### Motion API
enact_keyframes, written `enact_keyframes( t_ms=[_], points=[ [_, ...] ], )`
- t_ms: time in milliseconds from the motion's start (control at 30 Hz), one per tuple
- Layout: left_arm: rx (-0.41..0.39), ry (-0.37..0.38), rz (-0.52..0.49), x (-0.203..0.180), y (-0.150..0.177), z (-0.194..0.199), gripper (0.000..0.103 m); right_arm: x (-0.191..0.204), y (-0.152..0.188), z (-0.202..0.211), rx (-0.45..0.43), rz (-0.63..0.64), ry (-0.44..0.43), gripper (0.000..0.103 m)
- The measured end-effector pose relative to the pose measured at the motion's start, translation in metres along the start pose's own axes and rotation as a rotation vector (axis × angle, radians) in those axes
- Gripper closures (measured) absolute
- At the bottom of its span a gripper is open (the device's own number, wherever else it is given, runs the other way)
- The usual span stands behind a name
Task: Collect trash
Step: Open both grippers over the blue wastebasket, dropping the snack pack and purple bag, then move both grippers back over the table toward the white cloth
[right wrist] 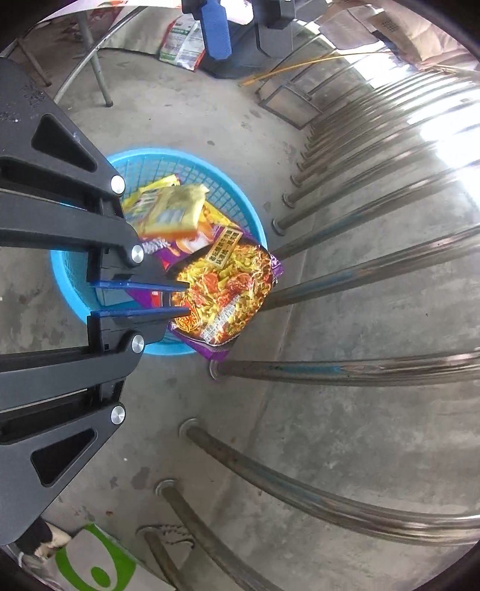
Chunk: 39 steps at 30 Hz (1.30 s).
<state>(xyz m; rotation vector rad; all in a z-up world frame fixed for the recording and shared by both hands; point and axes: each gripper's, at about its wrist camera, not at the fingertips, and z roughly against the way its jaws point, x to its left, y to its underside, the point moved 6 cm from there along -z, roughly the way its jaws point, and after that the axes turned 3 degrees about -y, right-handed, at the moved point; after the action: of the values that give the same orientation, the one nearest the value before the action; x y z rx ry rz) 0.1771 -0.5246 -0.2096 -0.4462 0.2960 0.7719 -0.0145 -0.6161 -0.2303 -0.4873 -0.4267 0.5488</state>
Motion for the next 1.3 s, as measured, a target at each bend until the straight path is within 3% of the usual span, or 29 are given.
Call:
enact_keyframes(
  t_ms=[167, 267, 367, 467, 600, 700, 767, 900, 1133, 1300],
  points=[
    [-0.118, 0.016, -0.025, 0.007, 0.005, 0.072, 0.04, 0.019, -0.005, -0.012, 0.035, -0.003, -0.079, 0.095],
    [-0.197, 0.005, -0.042, 0.017, 0.017, 0.123, 0.038, 0.041, -0.004, -0.033, 0.116, 0.039, -0.135, 0.092],
    [-0.27, -0.008, -0.045, 0.033, 0.035, 0.171, 0.036, 0.057, 0.0, -0.064, 0.189, 0.105, -0.095, 0.09],
    [-0.352, -0.049, -0.04, 0.052, 0.06, 0.216, 0.032, 0.065, 0.017, -0.116, 0.365, 0.207, -0.002, 0.087],
    [-0.428, -0.092, 0.006, 0.087, 0.098, 0.262, 0.028, 0.047, 0.047, -0.181, 0.642, 0.316, 0.238, 0.079],
    [-0.462, -0.144, 0.065, 0.118, 0.127, 0.291, 0.027, 0.03, 0.055, -0.198, 0.726, 0.322, 0.356, 0.077],
    [-0.484, -0.164, 0.1, 0.137, 0.146, 0.307, 0.027, 0.033, 0.051, -0.192, 0.703, 0.311, 0.346, 0.074],
    [-0.533, -0.227, 0.178, 0.171, 0.177, 0.333, 0.026, 0.063, 0.036, -0.145, 0.558, 0.285, 0.223, 0.058],
    [-0.633, -0.261, 0.231, 0.192, 0.211, 0.373, 0.026, 0.096, 0.007, -0.001, 0.253, 0.178, 0.082, 0.047],
    [-0.696, -0.251, 0.23, 0.185, 0.231, 0.399, 0.025, 0.136, -0.016, 0.095, 0.052, 0.21, -0.015, 0.04]
  ],
)
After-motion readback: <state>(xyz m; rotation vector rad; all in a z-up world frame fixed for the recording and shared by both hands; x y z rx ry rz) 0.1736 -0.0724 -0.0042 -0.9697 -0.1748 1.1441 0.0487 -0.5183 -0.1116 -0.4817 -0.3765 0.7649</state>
